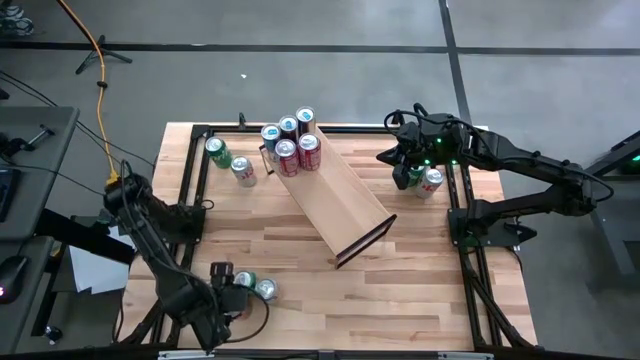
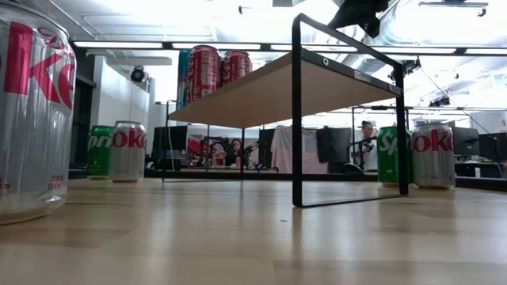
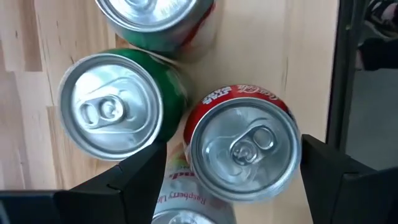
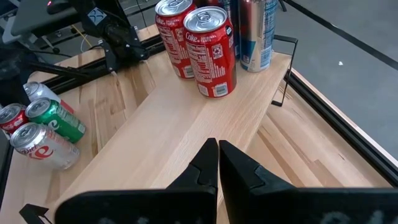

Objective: Place canned beverage on shelf
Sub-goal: Put the red soda can on the shelf aligned with the other red soda cans

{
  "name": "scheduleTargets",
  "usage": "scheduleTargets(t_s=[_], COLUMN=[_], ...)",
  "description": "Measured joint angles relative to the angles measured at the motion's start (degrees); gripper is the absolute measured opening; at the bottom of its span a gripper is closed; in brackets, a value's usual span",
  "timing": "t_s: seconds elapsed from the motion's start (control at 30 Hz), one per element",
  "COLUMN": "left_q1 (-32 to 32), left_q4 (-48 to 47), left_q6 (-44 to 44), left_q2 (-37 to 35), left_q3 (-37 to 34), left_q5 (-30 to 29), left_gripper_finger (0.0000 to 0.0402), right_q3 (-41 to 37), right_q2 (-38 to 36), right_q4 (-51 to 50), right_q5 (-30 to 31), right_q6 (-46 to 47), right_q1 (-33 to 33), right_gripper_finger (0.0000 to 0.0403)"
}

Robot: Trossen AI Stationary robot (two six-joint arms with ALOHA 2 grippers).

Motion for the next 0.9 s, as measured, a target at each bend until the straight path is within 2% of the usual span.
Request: scheduleTargets(t_s=[0.4, 0.5, 0.63, 0.8, 0.9], left_q1=[-0.02, -0.02, 0.51, 1.28, 2.33], left_q4=[1.41, 1.41, 1.14, -0.23, -1.26], left_q6=[0.01, -0.32, -1.26, -2.59, 0.22], left_q2=[5.94, 6.41, 6.06, 3.30, 0.13], left_q3=[-0.03, -0.03, 0.01, 0.66, 2.94], left_q5=[0.26, 0.26, 0.76, 1.61, 1.79], left_gripper_finger=[0.0266, 0.0253, 0.0199, 0.0199, 0.0199], right_q3=[0.00, 0.00, 0.00, 0.00, 0.00], right_q2=[0.00, 0.00, 0.00, 0.00, 0.00], right_q4=[0.01, 0.01, 0.01, 0.01, 0.01], right_q5=[0.01, 0.01, 0.01, 0.01, 0.01], right_q6=[0.00, 0.00, 0.00, 0.00, 0.00], right_q1=[0.00, 0.00, 0.00, 0.00, -0.01], right_gripper_finger=[0.0000, 0.0000, 0.0000, 0.0000, 0.0000])
